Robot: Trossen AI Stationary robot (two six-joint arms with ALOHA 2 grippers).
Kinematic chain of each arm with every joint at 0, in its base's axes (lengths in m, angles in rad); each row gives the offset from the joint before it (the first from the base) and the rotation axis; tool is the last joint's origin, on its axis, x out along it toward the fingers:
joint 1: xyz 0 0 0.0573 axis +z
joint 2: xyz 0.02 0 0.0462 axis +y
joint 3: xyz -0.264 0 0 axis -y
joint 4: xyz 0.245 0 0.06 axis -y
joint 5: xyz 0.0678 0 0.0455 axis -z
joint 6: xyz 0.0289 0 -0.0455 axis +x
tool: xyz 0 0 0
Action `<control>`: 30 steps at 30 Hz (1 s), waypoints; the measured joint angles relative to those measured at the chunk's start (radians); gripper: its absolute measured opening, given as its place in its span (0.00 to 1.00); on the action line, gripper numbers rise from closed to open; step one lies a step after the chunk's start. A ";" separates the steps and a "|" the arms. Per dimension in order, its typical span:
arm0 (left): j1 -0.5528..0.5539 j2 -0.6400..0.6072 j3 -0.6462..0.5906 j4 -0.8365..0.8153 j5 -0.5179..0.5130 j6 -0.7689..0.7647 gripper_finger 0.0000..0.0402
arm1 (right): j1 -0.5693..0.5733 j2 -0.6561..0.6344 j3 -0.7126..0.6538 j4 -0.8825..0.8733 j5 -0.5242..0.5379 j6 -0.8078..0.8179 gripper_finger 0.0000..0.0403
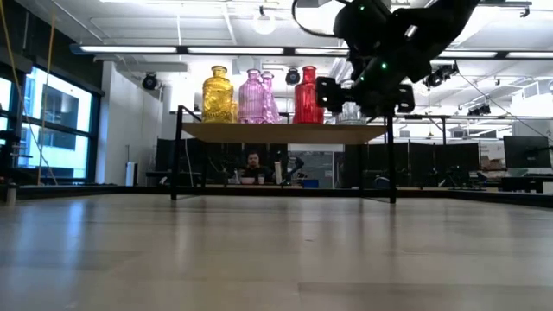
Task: Sort vases onto shelf
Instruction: Put the transparent vase on the shelf
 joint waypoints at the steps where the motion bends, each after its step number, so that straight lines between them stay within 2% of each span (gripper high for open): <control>1: 0.000 0.000 0.000 0.000 0.000 0.002 0.36 | -0.008 0.000 0.000 -0.001 -0.028 0.000 0.74; 5: 0.000 0.000 0.000 0.000 0.000 0.008 0.36 | -0.027 0.000 0.000 0.003 -0.098 0.006 0.74; 16: 0.000 0.000 0.000 0.000 0.000 0.007 0.36 | -0.014 -0.002 0.002 0.009 -0.036 0.008 0.75; 30: 0.000 0.000 0.000 0.000 0.001 0.007 0.36 | -0.015 -0.071 0.002 0.007 -0.030 -0.063 0.75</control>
